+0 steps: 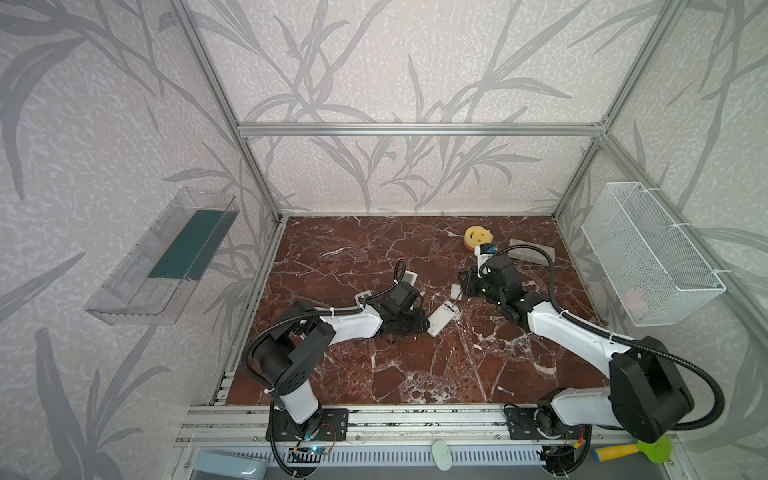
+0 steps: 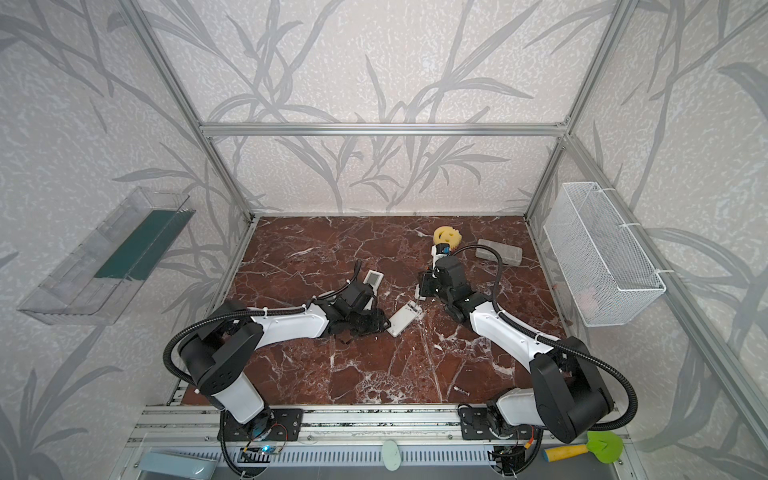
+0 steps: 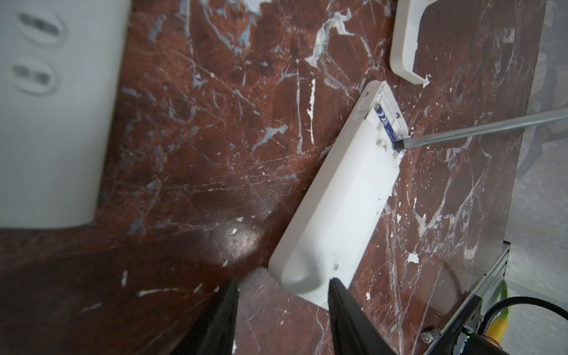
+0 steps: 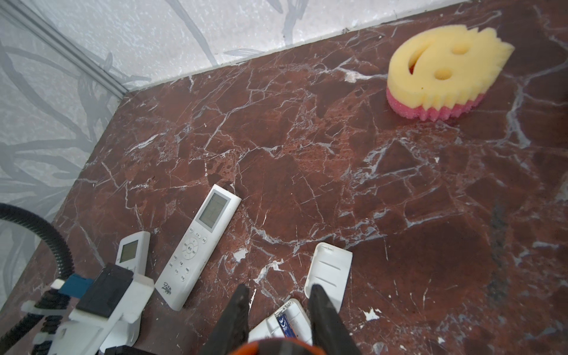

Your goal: Unload the batteries from the remote control

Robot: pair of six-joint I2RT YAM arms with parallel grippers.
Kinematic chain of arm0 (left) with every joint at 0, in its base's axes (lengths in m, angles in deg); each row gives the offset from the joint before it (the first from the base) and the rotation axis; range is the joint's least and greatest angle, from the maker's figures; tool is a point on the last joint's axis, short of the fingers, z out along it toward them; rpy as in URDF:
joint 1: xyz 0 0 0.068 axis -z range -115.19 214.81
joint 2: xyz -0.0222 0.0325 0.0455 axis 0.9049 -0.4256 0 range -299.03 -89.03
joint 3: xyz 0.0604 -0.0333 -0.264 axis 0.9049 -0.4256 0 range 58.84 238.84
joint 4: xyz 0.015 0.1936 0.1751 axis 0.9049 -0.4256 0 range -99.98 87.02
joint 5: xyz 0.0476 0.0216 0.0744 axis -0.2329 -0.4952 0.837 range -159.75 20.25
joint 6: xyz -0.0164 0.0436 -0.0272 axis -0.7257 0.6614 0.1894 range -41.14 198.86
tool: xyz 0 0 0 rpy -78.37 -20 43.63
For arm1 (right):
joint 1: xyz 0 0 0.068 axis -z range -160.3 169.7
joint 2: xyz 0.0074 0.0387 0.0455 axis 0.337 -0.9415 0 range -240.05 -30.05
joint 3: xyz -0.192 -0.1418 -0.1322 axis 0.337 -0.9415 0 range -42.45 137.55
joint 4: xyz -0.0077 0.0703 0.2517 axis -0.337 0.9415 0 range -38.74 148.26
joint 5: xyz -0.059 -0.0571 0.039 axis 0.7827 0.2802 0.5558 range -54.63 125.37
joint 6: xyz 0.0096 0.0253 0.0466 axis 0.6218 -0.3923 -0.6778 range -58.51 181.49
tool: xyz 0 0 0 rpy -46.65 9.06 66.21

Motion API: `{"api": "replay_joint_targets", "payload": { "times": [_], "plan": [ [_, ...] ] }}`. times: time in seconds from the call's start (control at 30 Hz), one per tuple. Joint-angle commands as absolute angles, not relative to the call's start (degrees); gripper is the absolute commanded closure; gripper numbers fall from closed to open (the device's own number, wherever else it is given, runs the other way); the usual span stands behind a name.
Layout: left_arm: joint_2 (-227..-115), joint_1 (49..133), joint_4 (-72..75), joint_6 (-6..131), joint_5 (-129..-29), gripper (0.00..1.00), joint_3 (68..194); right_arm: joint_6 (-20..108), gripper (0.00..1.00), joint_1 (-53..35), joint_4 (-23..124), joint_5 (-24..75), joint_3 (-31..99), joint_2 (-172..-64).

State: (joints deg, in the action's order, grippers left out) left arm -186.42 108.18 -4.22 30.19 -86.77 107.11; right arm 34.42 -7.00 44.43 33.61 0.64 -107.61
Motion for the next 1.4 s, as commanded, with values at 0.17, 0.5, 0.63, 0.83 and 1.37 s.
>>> {"api": "replay_joint_targets", "payload": {
  "times": [0.17,0.5,0.63,0.83,1.37],
  "plan": [
    [-185.34,108.05,-4.09,29.54,-87.49,0.51,108.16,34.20,1.00,-6.86,47.38,32.98,-0.77,-103.48],
    [-182.44,112.21,-6.94,27.45,-82.20,0.54,107.82,38.78,1.00,-4.94,47.84,33.44,4.91,-106.30],
    [-183.56,112.24,-7.15,27.76,-82.77,0.54,108.20,39.36,1.00,-4.87,47.29,32.84,5.31,-108.25],
    [-182.63,110.05,-6.28,28.73,-84.04,0.54,108.51,38.90,1.00,-4.88,45.09,31.07,1.02,-105.73],
    [-188.46,104.36,0.37,29.32,-90.33,0.53,110.36,36.44,1.00,-4.52,39.51,27.45,-4.82,-105.47]
  ]
}}
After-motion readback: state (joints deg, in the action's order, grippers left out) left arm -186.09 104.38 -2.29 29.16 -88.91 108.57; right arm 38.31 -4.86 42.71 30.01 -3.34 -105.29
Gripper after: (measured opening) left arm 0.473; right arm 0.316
